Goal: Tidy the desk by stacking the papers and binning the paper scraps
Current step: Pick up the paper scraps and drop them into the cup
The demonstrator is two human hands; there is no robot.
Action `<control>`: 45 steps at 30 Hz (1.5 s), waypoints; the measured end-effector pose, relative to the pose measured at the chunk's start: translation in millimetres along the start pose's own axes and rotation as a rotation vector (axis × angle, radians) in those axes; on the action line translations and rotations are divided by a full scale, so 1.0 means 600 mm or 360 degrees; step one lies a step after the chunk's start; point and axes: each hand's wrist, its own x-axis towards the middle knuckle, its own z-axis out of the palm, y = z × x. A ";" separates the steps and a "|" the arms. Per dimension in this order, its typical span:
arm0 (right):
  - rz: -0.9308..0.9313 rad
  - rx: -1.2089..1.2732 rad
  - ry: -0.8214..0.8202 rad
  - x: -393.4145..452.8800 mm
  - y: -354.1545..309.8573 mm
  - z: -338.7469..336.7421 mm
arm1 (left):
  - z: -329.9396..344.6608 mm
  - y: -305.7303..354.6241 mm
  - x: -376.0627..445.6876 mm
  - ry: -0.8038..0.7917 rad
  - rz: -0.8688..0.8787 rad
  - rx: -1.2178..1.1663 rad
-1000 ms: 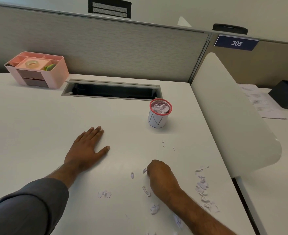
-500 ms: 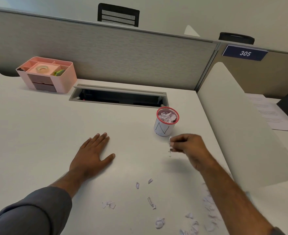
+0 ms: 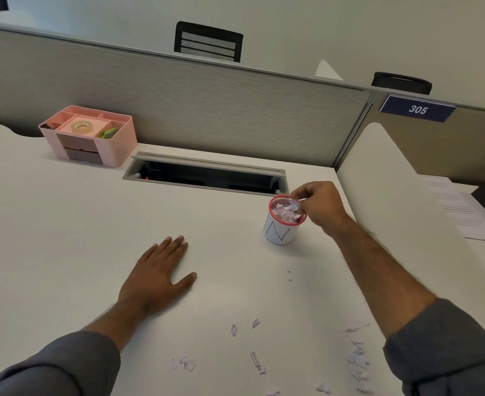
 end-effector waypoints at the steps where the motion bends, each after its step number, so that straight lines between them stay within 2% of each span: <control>1: -0.0023 -0.0083 0.0035 0.001 -0.002 0.003 | 0.000 0.000 0.000 0.0002 -0.0001 -0.0003; 6: -0.0061 -0.0045 0.0283 0.003 -0.003 0.009 | 0.003 -0.002 0.001 -0.0002 -0.0004 -0.0015; 10: -0.0064 0.0152 0.0252 -0.001 0.003 0.007 | 0.002 -0.002 0.000 0.0001 -0.0003 -0.0011; 16: 0.0003 0.0386 0.0342 -0.032 0.047 -0.013 | -0.002 0.000 0.001 -0.0011 -0.0007 -0.0022; 21: 0.0158 0.0404 0.0199 -0.113 0.125 -0.011 | -0.002 -0.004 0.001 -0.0042 0.0005 0.0010; 29: 0.0088 -0.0214 -0.0041 -0.256 0.231 -0.046 | -0.005 -0.002 0.002 -0.0032 0.0023 0.0034; 34: -0.0127 -0.0677 -0.0530 -0.315 0.273 -0.066 | -0.003 0.000 0.000 -0.0028 0.0019 0.0049; 39: -0.0088 -0.0689 -0.0825 -0.355 0.282 -0.088 | 0.001 -0.002 0.002 -0.0020 0.0032 0.0071; 41: -0.0070 -0.0713 -0.0821 -0.366 0.284 -0.087 | 0.003 -0.003 0.001 -0.0024 0.0035 0.0082; 45: -0.0202 -0.0700 -0.0611 -0.383 0.276 -0.064 | 0.003 -0.002 0.000 -0.0030 0.0037 0.0087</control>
